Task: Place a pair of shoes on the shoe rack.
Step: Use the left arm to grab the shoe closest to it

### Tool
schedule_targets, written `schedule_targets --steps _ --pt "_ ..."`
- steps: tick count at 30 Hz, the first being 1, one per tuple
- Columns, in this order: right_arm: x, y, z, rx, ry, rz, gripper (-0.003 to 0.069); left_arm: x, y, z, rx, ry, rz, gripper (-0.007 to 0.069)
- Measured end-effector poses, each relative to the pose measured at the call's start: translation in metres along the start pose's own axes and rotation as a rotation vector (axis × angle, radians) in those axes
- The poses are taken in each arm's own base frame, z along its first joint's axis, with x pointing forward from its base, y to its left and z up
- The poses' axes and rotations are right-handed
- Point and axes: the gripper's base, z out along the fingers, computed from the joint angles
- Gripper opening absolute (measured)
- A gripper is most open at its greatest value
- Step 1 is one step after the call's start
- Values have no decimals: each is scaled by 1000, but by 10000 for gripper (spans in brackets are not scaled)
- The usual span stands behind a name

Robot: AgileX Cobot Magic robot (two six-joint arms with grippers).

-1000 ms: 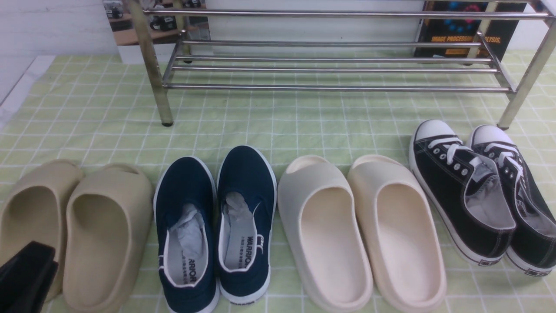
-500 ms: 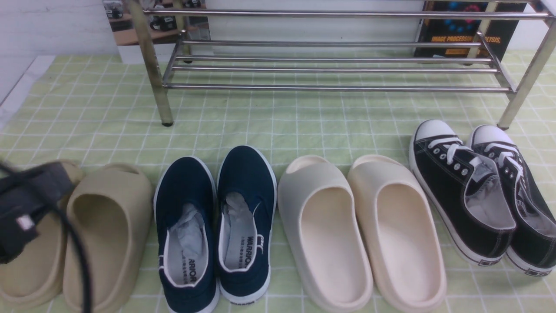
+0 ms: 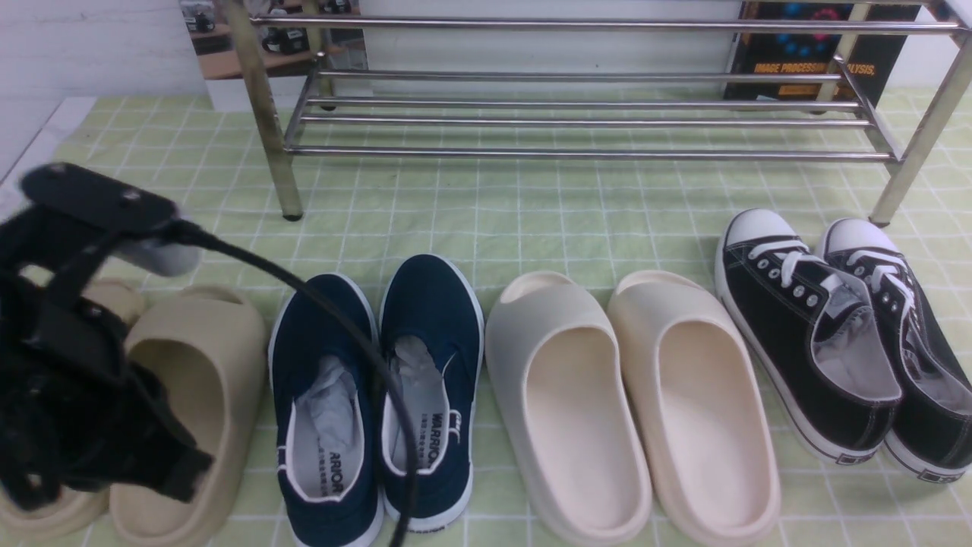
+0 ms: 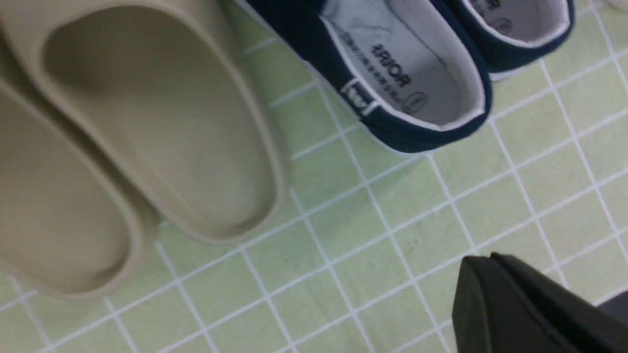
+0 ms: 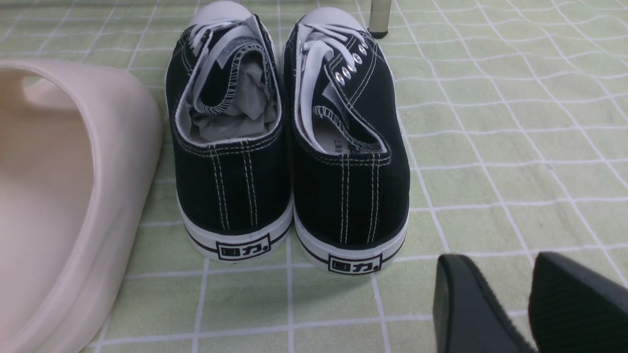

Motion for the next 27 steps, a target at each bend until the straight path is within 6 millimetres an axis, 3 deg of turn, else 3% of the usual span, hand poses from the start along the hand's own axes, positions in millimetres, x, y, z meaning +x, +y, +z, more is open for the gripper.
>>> schedule_targets --steps 6,11,14,15,16,20,23,27 --pt "0 0 0 0 0 0 239 -24 5 45 -70 118 -213 -13" --pt "0 0 0 0 0 0 239 -39 9 77 -84 145 -290 80" --pt "0 0 0 0 0 0 239 -49 12 98 -92 133 -357 235" --pt "0 0 0 0 0 0 239 -50 12 100 -93 131 -364 255" --pt "0 0 0 0 0 0 239 -53 13 108 -97 128 -389 328" --pt "0 0 0 0 0 0 239 -57 17 130 -126 174 -398 433" --pt "0 0 0 0 0 0 239 -57 19 143 -140 206 -392 433" --pt "0 0 0 0 0 0 239 -56 22 169 -155 273 -396 290"
